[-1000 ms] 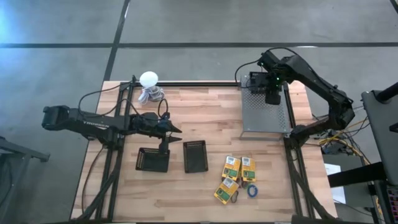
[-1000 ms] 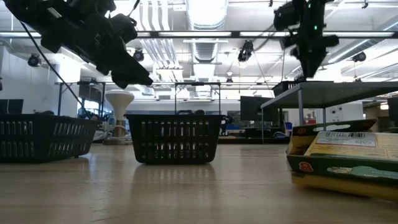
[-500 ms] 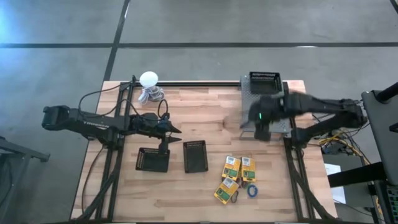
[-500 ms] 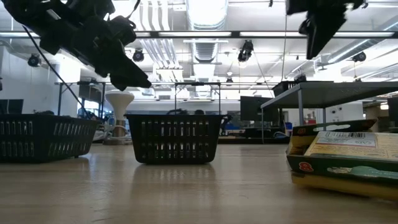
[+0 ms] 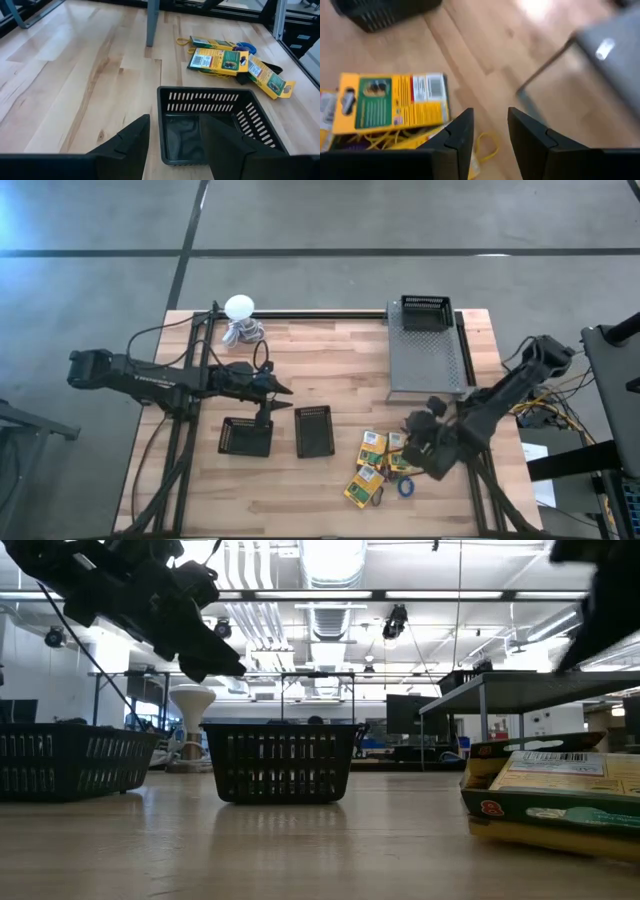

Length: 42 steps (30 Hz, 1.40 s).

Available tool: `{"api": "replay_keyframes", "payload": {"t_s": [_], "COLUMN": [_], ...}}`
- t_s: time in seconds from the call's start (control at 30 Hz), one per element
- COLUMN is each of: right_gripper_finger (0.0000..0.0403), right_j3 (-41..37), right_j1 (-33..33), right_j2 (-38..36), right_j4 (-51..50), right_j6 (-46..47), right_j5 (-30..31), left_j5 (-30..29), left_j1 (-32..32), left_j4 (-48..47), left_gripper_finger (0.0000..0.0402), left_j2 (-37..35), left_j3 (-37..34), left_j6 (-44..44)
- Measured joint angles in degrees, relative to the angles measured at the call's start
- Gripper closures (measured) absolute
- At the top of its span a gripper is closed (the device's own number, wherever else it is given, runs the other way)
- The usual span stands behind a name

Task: Pick & Place Office Desk Supplies
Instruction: Adjust the shelf

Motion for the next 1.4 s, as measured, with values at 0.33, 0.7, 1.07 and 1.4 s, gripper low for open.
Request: {"api": "replay_keyframes", "payload": {"t_s": [0.33,0.7,1.07,1.4], "right_gripper_finger": [0.0219,0.0221,0.0246,0.0212], "right_j3": [-5.2,0.1,1.8,1.1], "right_j1": [-1.9,-8.0,-10.1,-11.5], "right_j2": [15.5,30.0,30.5,30.2], "right_j4": [3.6,-1.2,-8.6,-8.2], "right_j6": [26.7,38.9,46.1,50.0], "right_j5": [15.5,29.3,26.1,26.5], "left_j5": [0.0,0.0,0.0,0.0], "left_j1": [0.0,-0.1,-1.8,-2.0], "left_j4": [3.9,3.9,3.8,3.8], "left_gripper_finger": [0.0225,0.0225,0.0225,0.0225], "left_j2": [0.0,0.0,0.0,0.0], "left_j3": [0.0,0.0,0.0,0.0], "left_j6": [1.9,1.7,1.5,1.5]}}
